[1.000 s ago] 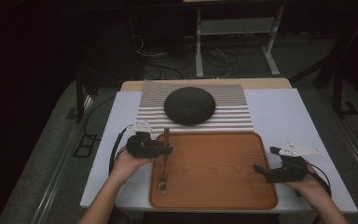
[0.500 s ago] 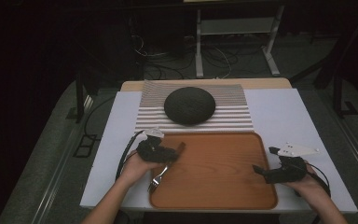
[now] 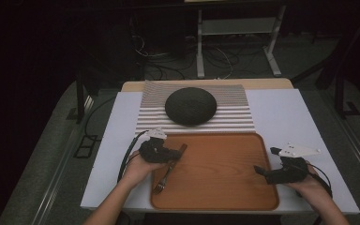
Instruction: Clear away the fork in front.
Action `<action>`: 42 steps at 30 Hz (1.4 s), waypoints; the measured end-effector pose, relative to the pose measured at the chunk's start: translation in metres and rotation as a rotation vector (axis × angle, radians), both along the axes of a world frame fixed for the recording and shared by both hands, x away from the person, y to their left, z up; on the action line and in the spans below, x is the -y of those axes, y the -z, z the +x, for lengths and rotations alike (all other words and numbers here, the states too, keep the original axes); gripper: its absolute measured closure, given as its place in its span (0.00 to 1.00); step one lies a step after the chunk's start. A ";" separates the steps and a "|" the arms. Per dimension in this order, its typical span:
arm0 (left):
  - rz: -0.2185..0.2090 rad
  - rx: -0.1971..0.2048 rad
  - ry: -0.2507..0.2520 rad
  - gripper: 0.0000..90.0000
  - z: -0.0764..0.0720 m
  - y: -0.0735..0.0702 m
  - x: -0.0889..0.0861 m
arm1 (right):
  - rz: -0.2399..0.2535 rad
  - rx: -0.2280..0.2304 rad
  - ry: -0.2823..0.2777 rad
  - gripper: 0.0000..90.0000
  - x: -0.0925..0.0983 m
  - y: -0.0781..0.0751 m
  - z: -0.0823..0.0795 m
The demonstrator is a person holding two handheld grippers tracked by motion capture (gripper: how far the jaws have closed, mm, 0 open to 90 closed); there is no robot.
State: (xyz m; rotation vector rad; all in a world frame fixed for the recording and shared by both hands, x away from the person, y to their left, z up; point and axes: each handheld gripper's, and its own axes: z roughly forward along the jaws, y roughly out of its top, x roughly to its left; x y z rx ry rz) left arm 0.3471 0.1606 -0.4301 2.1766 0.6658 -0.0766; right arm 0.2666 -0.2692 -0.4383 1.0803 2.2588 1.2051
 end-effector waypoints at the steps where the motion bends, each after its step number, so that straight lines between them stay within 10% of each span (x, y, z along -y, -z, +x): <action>1: -0.004 0.000 0.005 0.91 -0.001 -0.001 0.003 | 0.001 0.001 0.000 0.07 0.000 0.000 0.000; 14: 0.105 0.008 0.072 0.99 -0.007 0.010 0.021 | 0.000 0.008 -0.008 0.07 -0.001 -0.001 -0.001; 42: 0.105 -0.002 -0.041 0.99 0.007 0.011 -0.015 | -0.020 0.007 -0.014 0.07 -0.002 0.000 -0.003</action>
